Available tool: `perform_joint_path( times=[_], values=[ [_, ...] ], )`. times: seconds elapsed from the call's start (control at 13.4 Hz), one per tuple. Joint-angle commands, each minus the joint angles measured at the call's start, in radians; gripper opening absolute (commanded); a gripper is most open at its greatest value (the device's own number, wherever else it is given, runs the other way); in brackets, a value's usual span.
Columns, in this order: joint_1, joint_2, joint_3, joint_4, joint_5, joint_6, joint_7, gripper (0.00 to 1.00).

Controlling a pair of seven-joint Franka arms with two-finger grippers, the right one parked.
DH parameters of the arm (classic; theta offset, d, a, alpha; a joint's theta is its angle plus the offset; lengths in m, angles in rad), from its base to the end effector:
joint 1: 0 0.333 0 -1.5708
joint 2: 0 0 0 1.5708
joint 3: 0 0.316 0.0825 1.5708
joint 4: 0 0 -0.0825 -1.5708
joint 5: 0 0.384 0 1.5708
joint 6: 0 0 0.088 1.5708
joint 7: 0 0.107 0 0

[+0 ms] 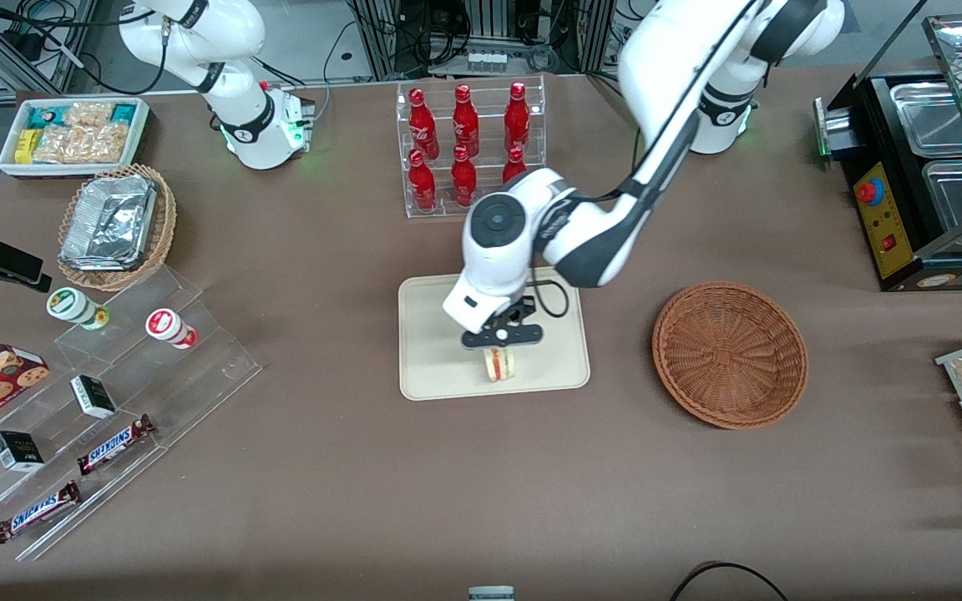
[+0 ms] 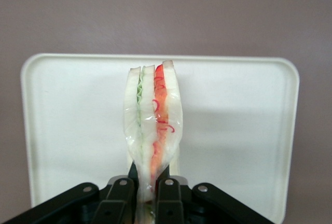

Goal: Place sandwich from basket to tray
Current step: 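Lower the sandwich onto the tray and open the left gripper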

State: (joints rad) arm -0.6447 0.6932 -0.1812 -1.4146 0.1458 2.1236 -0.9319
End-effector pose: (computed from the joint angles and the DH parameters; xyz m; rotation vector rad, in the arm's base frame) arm 0.5167 -0.5125 0.2980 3.1242 0.1151 0.0402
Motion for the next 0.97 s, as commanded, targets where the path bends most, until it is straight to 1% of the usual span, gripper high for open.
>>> perform_joint_path(
  times=[0.0, 0.22, 0.37, 0.45, 0.52, 0.67, 0.74, 0.89],
  values=[
    [-0.021, 0.055, 0.013, 0.034, 0.034, 0.030, -0.024, 0.00],
    [-0.032, 0.069, 0.013, -0.019, 0.034, 0.116, -0.054, 0.00],
    [-0.046, 0.071, 0.014, -0.050, 0.034, 0.137, -0.056, 0.00],
    [-0.046, 0.069, 0.013, -0.050, 0.032, 0.136, -0.056, 0.37],
    [-0.046, 0.068, 0.013, -0.050, 0.032, 0.133, -0.053, 0.99],
    [-0.046, 0.054, 0.013, -0.049, 0.031, 0.118, -0.054, 1.00],
    [-0.046, 0.039, 0.013, -0.044, 0.031, 0.081, -0.054, 1.00],
    [-0.044, -0.036, 0.013, -0.041, 0.017, -0.018, -0.058, 1.00]
  ],
)
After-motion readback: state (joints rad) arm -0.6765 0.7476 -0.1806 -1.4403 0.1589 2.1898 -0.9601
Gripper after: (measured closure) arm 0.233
